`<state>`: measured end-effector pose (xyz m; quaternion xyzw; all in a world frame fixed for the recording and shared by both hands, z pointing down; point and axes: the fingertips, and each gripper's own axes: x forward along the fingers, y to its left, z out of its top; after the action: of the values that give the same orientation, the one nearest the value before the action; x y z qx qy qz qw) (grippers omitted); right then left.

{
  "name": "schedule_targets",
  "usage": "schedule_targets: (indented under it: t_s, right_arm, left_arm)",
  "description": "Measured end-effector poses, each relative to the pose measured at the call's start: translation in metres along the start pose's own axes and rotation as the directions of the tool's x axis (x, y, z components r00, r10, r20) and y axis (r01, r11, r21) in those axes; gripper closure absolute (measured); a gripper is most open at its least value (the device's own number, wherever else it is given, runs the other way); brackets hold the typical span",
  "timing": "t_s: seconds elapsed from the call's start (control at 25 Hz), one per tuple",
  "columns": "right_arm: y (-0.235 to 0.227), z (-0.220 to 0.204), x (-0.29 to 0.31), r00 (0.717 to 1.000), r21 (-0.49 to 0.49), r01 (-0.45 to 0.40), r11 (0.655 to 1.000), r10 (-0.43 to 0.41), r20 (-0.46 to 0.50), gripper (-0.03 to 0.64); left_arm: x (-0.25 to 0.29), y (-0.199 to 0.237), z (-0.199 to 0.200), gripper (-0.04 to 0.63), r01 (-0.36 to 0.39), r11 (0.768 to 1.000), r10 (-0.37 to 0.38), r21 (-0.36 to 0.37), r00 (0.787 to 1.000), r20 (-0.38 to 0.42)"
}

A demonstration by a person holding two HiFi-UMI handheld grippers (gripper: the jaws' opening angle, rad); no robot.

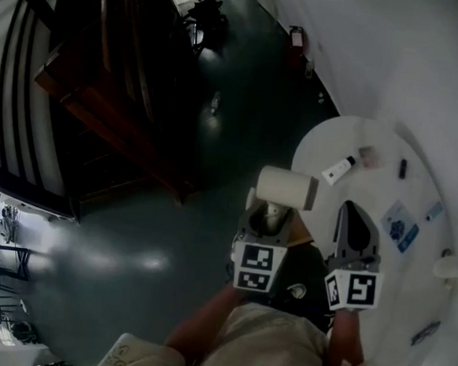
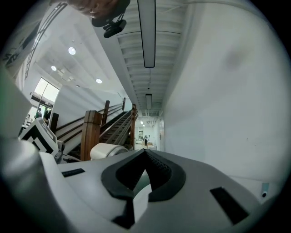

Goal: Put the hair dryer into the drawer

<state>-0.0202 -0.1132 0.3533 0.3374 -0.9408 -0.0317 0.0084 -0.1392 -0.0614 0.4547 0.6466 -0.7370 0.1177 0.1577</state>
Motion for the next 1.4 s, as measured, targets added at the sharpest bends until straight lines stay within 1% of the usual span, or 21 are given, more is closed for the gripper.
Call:
schedule_targets:
  t_s: [0.24, 0.44, 0.56, 0.76, 0.84, 0.88, 1.04, 1.2, 1.28, 1.4]
  right_arm:
    - [0.003, -0.009, 0.005, 0.999, 0.003, -0.006, 1.0, 0.006, -0.034, 0.612]
    - [0.0, -0.015, 0.007, 0.999, -0.001, 0.002, 1.0, -0.002, -0.038, 0.613]
    - [-0.002, -0.019, 0.008, 0.999, 0.001, 0.002, 1.0, -0.002, -0.047, 0.612]
    - [-0.002, -0.023, 0.013, 0.998, -0.001, -0.004, 1.0, 0.004, -0.061, 0.612]
    - [-0.001, -0.024, 0.015, 0.998, -0.001, -0.009, 1.0, 0.008, -0.063, 0.612]
    - [-0.001, -0.025, 0.015, 0.998, 0.001, -0.009, 1.0, 0.009, -0.066, 0.612]
    - [-0.006, -0.031, 0.015, 0.997, 0.015, 0.004, 1.0, -0.003, -0.079, 0.612]
    - [-0.005, -0.034, 0.016, 0.996, 0.017, 0.005, 1.0, -0.004, -0.087, 0.612]
    - [-0.004, -0.035, 0.017, 0.996, 0.018, 0.003, 1.0, -0.001, -0.089, 0.612]
    - [-0.004, -0.039, 0.018, 0.996, 0.027, 0.005, 1.0, -0.003, -0.095, 0.612]
  left_arm:
    - [0.011, 0.012, -0.035, 0.365, 0.005, 1.0, -0.003, 0.02, 0.996, -0.094]
    - [0.021, 0.019, -0.071, 0.365, 0.031, 0.998, -0.02, 0.056, 0.982, -0.188]
    - [0.024, 0.025, -0.093, 0.365, 0.05, 0.995, -0.027, 0.082, 0.967, -0.252]
    - [0.031, 0.032, -0.126, 0.365, 0.093, 0.986, -0.038, 0.136, 0.932, -0.36]
    - [0.034, 0.035, -0.139, 0.365, 0.119, 0.979, -0.043, 0.164, 0.914, -0.404]
    - [0.035, 0.036, -0.146, 0.365, 0.135, 0.975, -0.045, 0.179, 0.9, -0.433]
    - [0.038, 0.04, -0.168, 0.365, 0.211, 0.955, -0.064, 0.211, 0.835, -0.547]
    - [0.044, 0.042, -0.182, 0.365, 0.285, 0.926, -0.075, 0.249, 0.784, -0.616]
    - [0.048, 0.041, -0.189, 0.365, 0.315, 0.915, -0.083, 0.252, 0.759, -0.646]
    - [0.057, 0.038, -0.197, 0.365, 0.353, 0.906, -0.104, 0.236, 0.723, -0.683]
